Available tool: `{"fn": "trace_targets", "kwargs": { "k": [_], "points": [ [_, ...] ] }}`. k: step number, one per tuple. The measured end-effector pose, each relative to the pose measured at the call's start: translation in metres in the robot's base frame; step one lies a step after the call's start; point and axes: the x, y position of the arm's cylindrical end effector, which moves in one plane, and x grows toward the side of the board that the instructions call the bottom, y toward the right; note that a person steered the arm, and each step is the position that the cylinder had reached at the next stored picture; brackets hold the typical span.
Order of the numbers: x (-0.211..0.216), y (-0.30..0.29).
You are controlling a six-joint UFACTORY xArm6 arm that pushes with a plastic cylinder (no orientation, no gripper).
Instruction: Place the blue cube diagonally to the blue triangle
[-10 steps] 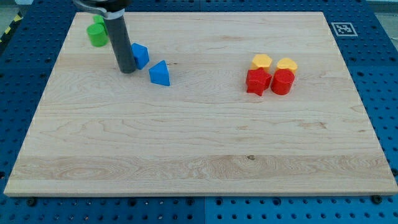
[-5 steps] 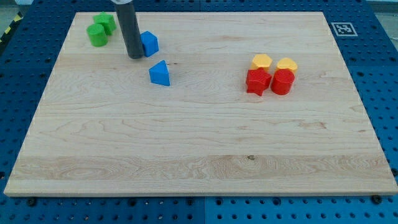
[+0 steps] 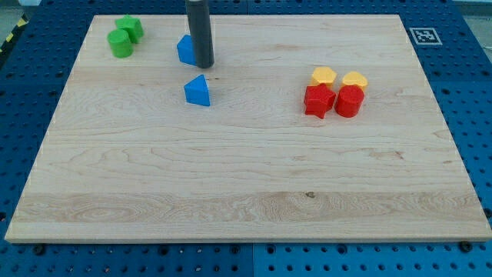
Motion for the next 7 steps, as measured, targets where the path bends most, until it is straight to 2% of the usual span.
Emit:
{"fn": "trace_targets", "kwargs": {
  "k": [1, 2, 3, 4, 5, 6, 7],
  "points": [
    [-0.001, -0.039],
    [-0.001, -0.05],
    [0.004, -0.008],
    [0.0, -0.008],
    [-0.024, -0.039],
    [-0.031, -0.046],
    [-0.031, -0.02]
  ]
}}
